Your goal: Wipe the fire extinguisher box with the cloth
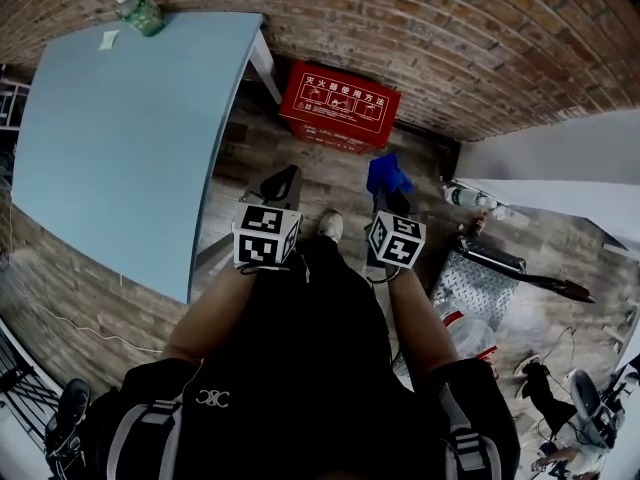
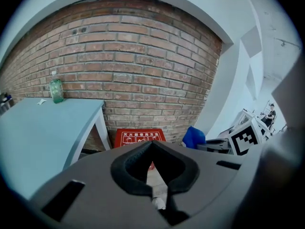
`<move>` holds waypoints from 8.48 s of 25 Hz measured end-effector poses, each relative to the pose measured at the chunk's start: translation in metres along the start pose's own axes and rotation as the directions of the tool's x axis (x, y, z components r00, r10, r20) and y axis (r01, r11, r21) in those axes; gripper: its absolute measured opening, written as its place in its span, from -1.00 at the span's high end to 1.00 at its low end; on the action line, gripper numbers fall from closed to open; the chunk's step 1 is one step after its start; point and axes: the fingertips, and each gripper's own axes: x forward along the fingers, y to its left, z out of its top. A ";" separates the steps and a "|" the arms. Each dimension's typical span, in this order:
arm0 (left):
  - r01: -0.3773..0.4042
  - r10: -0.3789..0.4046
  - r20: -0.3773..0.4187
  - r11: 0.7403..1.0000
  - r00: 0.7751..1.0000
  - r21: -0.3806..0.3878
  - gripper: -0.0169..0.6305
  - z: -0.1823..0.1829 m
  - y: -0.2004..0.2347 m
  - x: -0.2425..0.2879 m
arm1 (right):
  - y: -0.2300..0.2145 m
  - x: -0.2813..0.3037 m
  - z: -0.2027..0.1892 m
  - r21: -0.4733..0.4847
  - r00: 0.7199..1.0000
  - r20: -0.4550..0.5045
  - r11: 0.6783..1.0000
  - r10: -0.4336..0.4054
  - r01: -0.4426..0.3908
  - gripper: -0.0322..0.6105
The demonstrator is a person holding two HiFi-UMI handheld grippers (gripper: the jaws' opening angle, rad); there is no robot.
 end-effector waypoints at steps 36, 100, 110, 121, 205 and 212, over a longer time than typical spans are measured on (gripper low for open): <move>0.077 -0.063 0.274 0.996 0.959 -0.039 0.92 -0.278 0.126 0.249 | -0.044 0.269 -0.144 -0.058 0.908 0.379 0.975 -0.176 0.213 0.71; 0.073 -0.055 0.183 0.993 0.982 -0.094 0.92 -0.355 0.156 0.266 | -0.089 0.358 -0.190 -0.117 0.968 0.204 0.978 -0.148 0.174 0.71; 0.027 -0.008 0.166 0.994 0.986 -0.110 0.92 -0.364 0.171 0.264 | -0.014 0.403 -0.202 -0.162 0.992 0.123 0.986 -0.007 0.027 0.71; -0.037 0.067 0.179 0.986 0.982 -0.165 0.92 -0.373 0.204 0.239 | 0.086 0.449 -0.202 -0.111 0.989 0.057 0.985 0.136 -0.129 0.71; 0.071 -0.056 0.066 0.968 0.996 -0.242 0.92 -0.402 0.174 0.310 | -0.141 0.553 -0.385 -0.114 0.952 -0.263 0.985 -0.159 0.133 0.71; 0.073 -0.066 0.037 0.975 0.997 -0.212 0.92 -0.414 0.171 0.325 | -0.147 0.598 -0.432 -0.020 0.939 -0.313 0.989 -0.143 0.144 0.71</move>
